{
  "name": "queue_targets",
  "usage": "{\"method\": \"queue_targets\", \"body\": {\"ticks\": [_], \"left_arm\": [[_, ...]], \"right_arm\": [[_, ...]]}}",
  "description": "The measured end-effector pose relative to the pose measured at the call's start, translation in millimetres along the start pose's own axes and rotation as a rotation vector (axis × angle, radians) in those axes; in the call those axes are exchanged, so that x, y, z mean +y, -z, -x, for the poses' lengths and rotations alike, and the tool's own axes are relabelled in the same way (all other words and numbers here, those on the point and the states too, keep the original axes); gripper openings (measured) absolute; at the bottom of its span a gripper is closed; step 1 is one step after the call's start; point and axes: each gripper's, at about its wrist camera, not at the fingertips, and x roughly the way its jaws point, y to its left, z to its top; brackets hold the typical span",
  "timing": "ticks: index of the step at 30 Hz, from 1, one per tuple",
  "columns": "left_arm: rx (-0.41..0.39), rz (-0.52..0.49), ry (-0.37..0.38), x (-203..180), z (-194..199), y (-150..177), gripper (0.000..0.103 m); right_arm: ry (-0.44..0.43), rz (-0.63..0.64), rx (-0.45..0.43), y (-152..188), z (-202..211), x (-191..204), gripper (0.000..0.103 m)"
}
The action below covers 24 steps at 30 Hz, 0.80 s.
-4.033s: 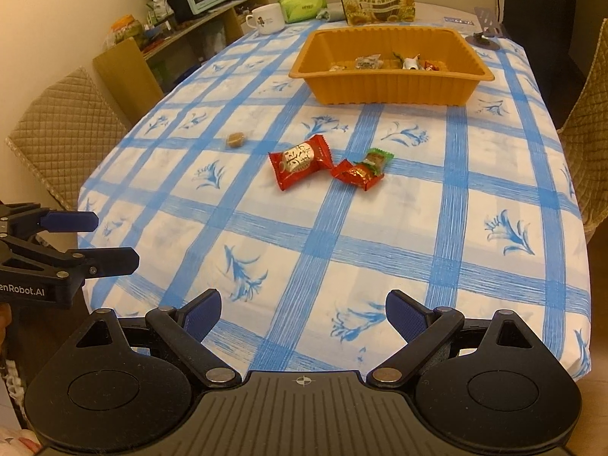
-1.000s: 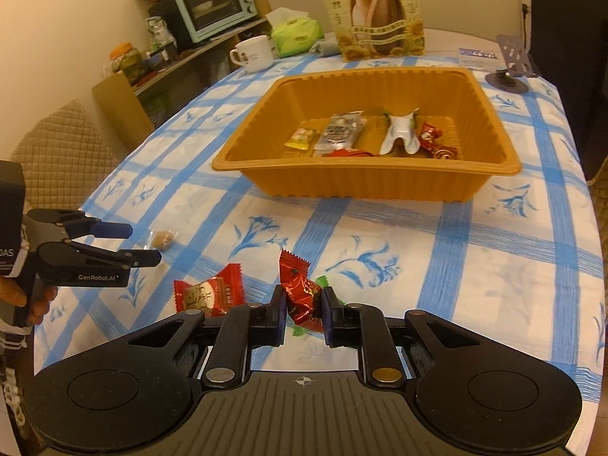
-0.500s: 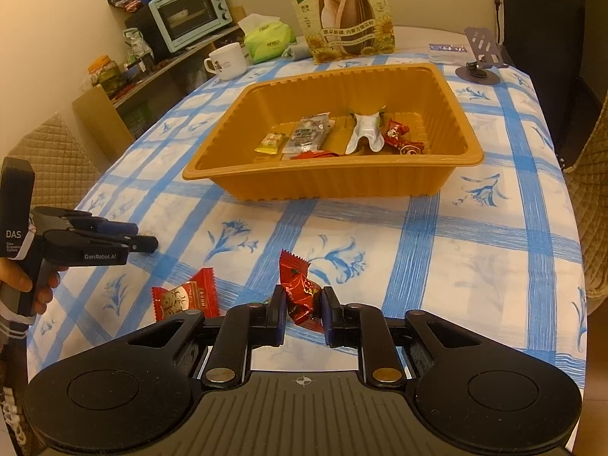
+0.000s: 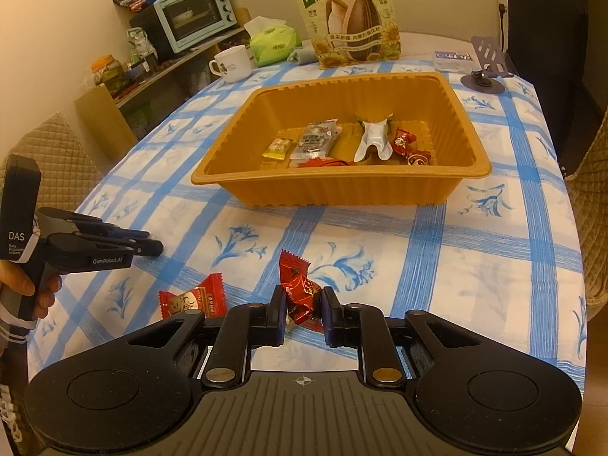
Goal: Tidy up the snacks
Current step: 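Close the left tool on the small clear biscuit packet, then carry the biscuit packet with the left tool while the right tool carries the candy to the tray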
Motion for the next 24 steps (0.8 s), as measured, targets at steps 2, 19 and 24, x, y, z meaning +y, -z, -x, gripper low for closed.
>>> {"method": "queue_targets", "body": {"ticks": [2,19,24], "left_arm": [[-0.001,0.004,0.004,0.1,3.2,1.8,0.018],[-0.082,0.073,0.075,0.3,91.6,32.4,0.018],[-0.130,0.079,0.101,-9.9,121.5,34.5,0.018]], "right_arm": [[0.001,0.001,-0.005,-0.1,2.0,1.1,0.019],[0.004,-0.009,-0.044,9.6,29.6,16.9,0.019],[-0.009,0.001,-0.055,11.2,41.1,25.5,0.019]]}}
